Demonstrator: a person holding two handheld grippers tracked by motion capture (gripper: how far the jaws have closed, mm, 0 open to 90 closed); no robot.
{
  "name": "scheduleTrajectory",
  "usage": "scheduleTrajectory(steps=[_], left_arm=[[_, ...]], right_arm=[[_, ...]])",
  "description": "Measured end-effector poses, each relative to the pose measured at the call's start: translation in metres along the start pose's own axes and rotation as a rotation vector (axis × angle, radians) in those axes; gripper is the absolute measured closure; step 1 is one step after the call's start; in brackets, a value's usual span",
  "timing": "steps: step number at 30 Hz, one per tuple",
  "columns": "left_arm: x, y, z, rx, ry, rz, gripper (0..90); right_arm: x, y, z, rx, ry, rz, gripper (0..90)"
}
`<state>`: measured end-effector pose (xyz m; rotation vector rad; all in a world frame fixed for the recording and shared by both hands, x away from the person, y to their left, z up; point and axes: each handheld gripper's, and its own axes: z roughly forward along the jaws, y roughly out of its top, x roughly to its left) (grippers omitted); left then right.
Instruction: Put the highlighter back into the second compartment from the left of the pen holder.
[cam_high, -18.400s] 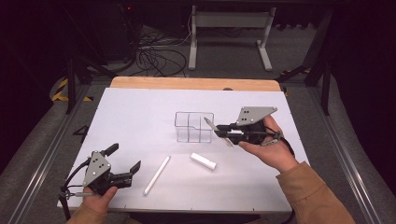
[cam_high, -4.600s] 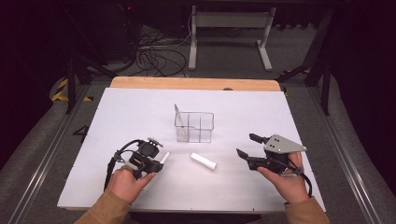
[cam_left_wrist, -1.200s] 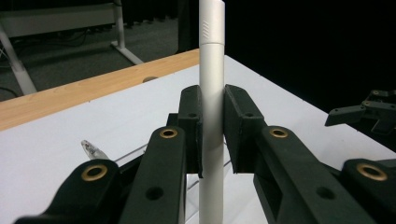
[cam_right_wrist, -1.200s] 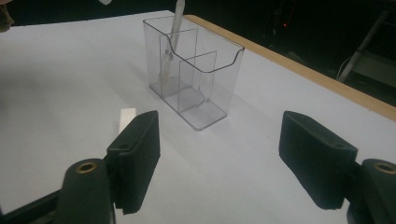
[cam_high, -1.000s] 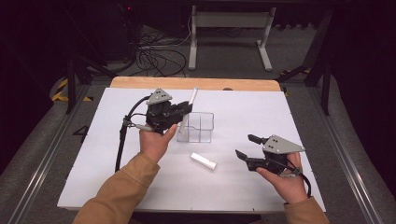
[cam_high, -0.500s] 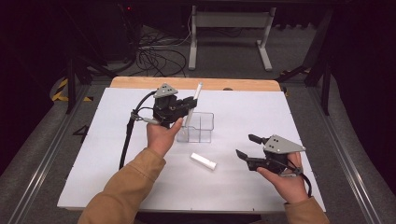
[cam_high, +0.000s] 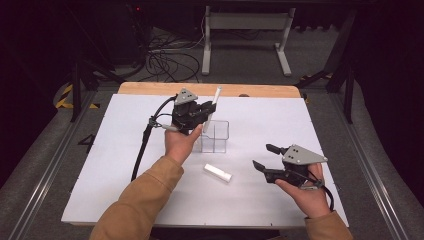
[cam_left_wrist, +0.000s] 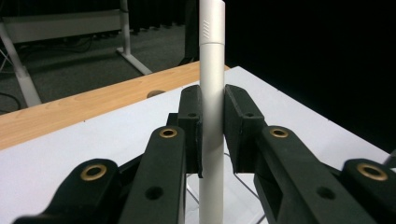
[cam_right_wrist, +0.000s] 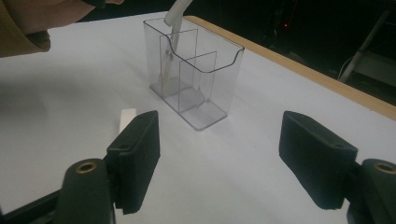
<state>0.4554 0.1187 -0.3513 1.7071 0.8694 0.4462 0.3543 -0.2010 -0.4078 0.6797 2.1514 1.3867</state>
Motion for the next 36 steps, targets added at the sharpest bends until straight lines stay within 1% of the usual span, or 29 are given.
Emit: scheduleTrajectory(steps=[4, 5, 8, 11, 13, 16, 17, 18, 19, 20, 22, 23, 24, 25, 26, 28, 31, 36], left_arm=[[0.001, -0.002, 0.005, -0.005, -0.012, -0.005, 78.1], [0.001, -0.002, 0.006, -0.008, -0.006, 0.006, 78.1], [0.002, -0.003, 0.008, -0.011, 0.004, 0.020, 78.1], [0.002, -0.005, 0.009, -0.010, 0.006, 0.019, 78.1], [0.004, -0.006, 0.009, 0.002, 0.005, 0.025, 78.1], [0.005, -0.009, 0.010, 0.031, -0.007, 0.017, 78.0], [0.006, -0.010, 0.011, 0.039, -0.005, 0.020, 78.0], [0.006, -0.011, 0.011, 0.037, -0.002, 0.025, 78.0], [0.006, -0.012, 0.011, 0.041, -0.012, 0.012, 78.0], [0.006, -0.012, 0.011, 0.044, -0.006, 0.022, 78.0], [0.005, -0.014, 0.011, 0.046, -0.010, 0.018, 78.0], [0.005, -0.014, 0.010, 0.048, -0.007, 0.030, 78.0], [0.005, -0.015, 0.010, 0.049, -0.006, 0.032, 78.0], [0.005, -0.016, 0.010, 0.050, -0.011, 0.021, 78.0], [0.006, -0.016, 0.010, 0.052, -0.014, 0.020, 78.0], [0.007, -0.017, 0.009, 0.067, -0.013, 0.023, 78.0], [0.008, -0.018, 0.009, 0.069, -0.020, 0.026, 78.0], [0.005, -0.019, 0.009, 0.072, -0.018, 0.040, 77.8]], right_arm=[[0.000, 0.000, 0.000, 0.001, 0.001, 0.000, 29.9], [0.000, 0.000, 0.000, 0.001, 0.001, -0.001, 29.9], [0.000, 0.000, 0.000, 0.002, 0.002, -0.001, 29.9], [0.000, 0.000, 0.001, 0.003, 0.002, -0.002, 29.9], [0.000, 0.000, 0.001, 0.004, 0.003, -0.002, 29.9], [0.000, 0.000, 0.000, 0.003, 0.002, -0.002, 29.9], [0.000, 0.000, 0.000, 0.003, 0.003, -0.002, 29.9], [0.001, 0.000, 0.000, 0.003, 0.003, -0.002, 29.9], [0.001, 0.000, 0.000, 0.004, 0.003, -0.003, 29.9], [0.001, 0.000, 0.001, 0.004, 0.004, -0.003, 29.9], [0.001, 0.000, 0.001, 0.004, 0.003, -0.004, 29.9], [0.001, 0.000, 0.001, 0.004, 0.004, -0.003, 29.9], [0.001, 0.000, 0.001, 0.004, 0.004, -0.003, 29.9], [0.001, 0.000, 0.001, 0.005, 0.003, -0.003, 29.8], [0.001, 0.000, 0.001, 0.005, 0.003, -0.004, 29.9], [0.001, 0.000, 0.001, 0.006, 0.004, -0.005, 29.8], [0.002, 0.000, 0.001, 0.006, 0.006, -0.004, 29.8], [0.002, -0.001, 0.002, 0.010, 0.006, -0.004, 29.8]])
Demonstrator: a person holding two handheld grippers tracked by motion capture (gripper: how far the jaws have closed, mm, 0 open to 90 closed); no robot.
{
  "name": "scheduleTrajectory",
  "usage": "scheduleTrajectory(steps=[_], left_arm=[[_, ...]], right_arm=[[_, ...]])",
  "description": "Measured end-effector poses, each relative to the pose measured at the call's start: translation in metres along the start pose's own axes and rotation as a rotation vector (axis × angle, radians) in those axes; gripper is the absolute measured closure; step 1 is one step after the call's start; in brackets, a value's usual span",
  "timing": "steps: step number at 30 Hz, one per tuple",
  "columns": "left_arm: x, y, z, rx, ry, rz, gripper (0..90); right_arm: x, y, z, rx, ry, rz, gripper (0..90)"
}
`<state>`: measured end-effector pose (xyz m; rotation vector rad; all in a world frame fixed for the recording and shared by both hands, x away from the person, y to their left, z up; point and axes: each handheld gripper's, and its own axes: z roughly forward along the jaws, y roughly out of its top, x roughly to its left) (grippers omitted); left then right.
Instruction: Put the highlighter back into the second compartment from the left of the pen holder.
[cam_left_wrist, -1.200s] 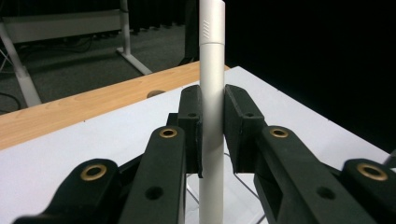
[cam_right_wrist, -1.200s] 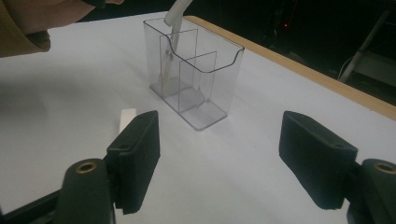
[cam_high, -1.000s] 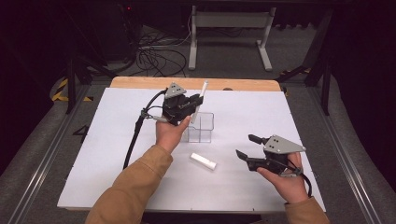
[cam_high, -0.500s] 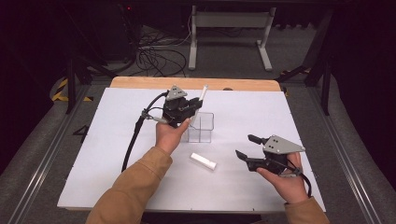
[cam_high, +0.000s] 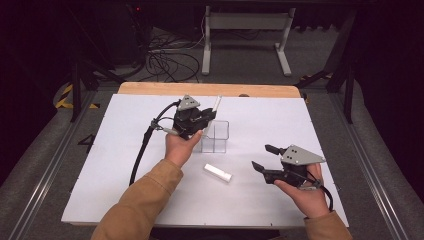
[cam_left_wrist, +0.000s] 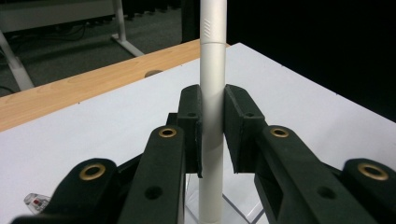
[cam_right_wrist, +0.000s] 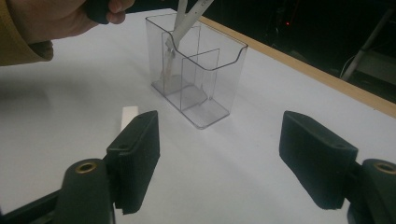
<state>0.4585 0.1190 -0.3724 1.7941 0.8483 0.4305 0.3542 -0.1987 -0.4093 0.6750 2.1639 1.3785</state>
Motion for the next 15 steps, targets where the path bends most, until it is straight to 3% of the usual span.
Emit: scheduleTrajectory(steps=[6, 8, 15], left_arm=[[-0.001, 0.000, -0.001, 0.001, -0.005, -0.004, 74.9], [0.000, 0.000, -0.004, -0.008, -0.012, 0.004, 63.1], [-0.005, -0.001, -0.028, -0.058, -0.051, 0.038, 43.4]], right_arm=[[0.000, 0.000, 0.000, -0.001, 0.001, 0.000, 29.8], [0.000, 0.000, 0.000, -0.002, 0.000, 0.000, 29.7], [0.000, 0.000, 0.000, 0.000, 0.001, 0.000, 29.7]])
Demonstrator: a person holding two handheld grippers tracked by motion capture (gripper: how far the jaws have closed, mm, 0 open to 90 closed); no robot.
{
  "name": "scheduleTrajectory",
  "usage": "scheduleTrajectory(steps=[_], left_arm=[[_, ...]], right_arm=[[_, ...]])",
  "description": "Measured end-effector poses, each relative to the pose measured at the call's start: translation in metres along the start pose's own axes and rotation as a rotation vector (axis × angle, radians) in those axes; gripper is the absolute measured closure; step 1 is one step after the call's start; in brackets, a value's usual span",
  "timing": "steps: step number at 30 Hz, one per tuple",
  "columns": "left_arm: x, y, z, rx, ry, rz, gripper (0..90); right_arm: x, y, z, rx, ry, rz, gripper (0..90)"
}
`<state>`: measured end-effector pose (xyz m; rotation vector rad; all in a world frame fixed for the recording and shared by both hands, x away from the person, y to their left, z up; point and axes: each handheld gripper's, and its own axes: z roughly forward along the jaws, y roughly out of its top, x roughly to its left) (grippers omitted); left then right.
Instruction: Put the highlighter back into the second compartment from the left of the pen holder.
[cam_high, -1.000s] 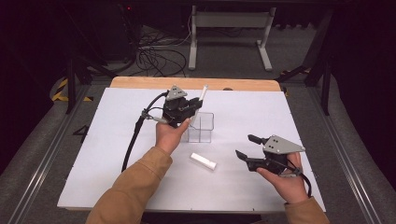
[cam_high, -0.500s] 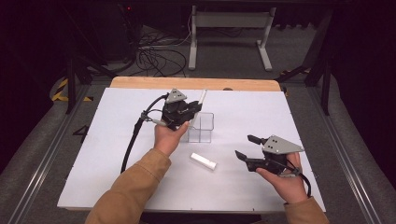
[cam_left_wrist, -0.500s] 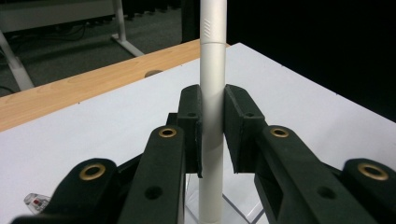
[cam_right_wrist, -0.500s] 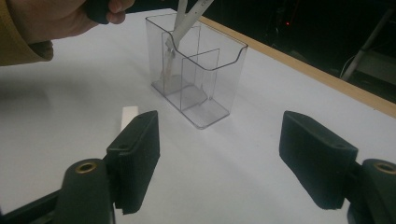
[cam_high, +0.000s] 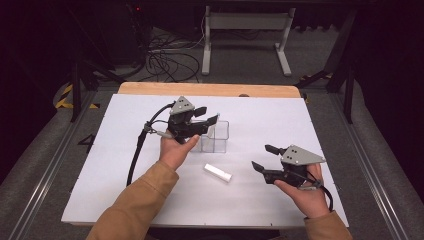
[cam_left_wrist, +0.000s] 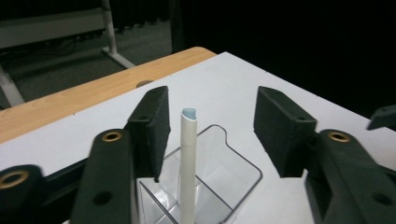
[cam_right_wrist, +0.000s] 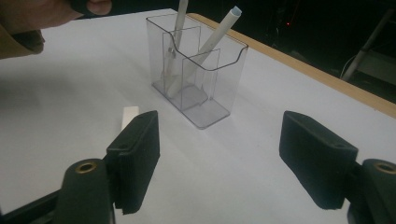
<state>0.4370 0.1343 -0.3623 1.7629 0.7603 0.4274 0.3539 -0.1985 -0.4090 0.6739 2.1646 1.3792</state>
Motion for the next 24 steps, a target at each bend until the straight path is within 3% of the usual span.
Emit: scheduleTrajectory(steps=[5, 13, 20, 24], left_arm=[[-0.003, -0.001, -0.022, -0.030, -0.007, 0.046, 36.3], [-0.007, -0.009, -0.054, -0.064, 0.000, 0.064, 31.3], [-0.008, -0.015, -0.067, -0.054, 0.006, 0.061, 30.1], [-0.010, -0.020, -0.073, -0.053, 0.020, 0.081, 29.2]], right_arm=[[0.001, 0.001, 0.000, -0.003, 0.001, -0.001, 29.7], [0.002, 0.002, 0.001, -0.003, 0.004, -0.002, 29.7], [0.004, 0.002, 0.002, -0.004, 0.009, 0.003, 29.7], [0.005, 0.003, 0.003, -0.001, 0.013, -0.002, 29.6]])
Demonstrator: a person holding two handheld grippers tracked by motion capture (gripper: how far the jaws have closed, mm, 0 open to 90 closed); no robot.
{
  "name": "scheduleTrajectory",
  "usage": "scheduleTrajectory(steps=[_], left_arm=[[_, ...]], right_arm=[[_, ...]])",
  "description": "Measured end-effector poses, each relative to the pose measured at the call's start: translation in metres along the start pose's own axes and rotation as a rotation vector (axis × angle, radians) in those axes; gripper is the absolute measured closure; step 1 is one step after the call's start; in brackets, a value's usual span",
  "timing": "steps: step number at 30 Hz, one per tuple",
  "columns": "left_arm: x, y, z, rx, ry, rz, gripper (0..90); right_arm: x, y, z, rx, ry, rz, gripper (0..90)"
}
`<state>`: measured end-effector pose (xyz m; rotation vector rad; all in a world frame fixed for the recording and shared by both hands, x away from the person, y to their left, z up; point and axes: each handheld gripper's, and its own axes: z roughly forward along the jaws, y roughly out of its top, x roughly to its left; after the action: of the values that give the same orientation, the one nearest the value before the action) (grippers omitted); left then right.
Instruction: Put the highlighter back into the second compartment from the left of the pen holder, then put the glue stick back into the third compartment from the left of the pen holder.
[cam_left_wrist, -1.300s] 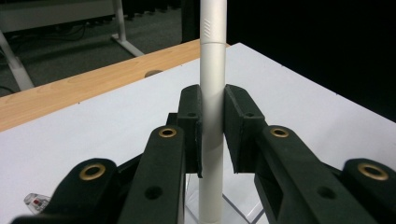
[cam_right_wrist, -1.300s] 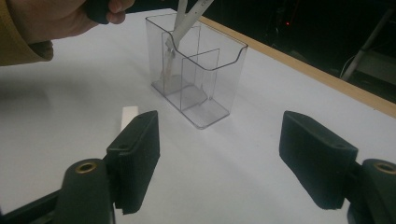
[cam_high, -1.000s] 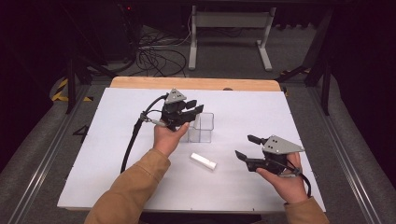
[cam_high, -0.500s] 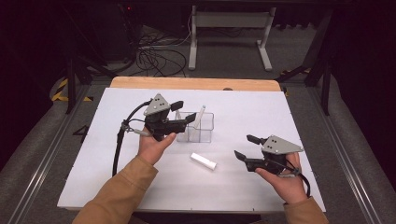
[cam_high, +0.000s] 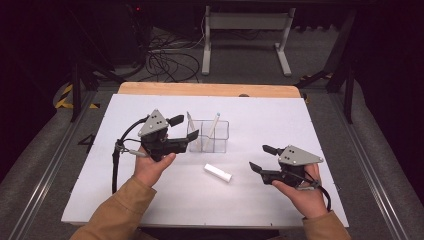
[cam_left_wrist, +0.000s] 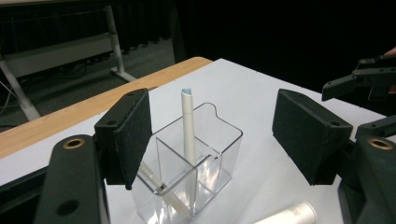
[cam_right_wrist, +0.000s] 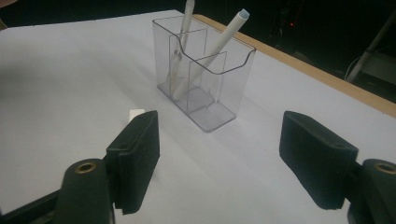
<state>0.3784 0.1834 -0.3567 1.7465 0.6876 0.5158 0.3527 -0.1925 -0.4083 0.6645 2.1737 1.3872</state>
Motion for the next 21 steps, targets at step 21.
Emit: scheduleTrajectory(steps=[21], left_arm=[[-0.005, -0.037, -0.046, 0.031, 0.032, 0.029, 22.4]], right_arm=[[0.007, 0.002, 0.004, 0.002, 0.025, -0.007, 29.5]])
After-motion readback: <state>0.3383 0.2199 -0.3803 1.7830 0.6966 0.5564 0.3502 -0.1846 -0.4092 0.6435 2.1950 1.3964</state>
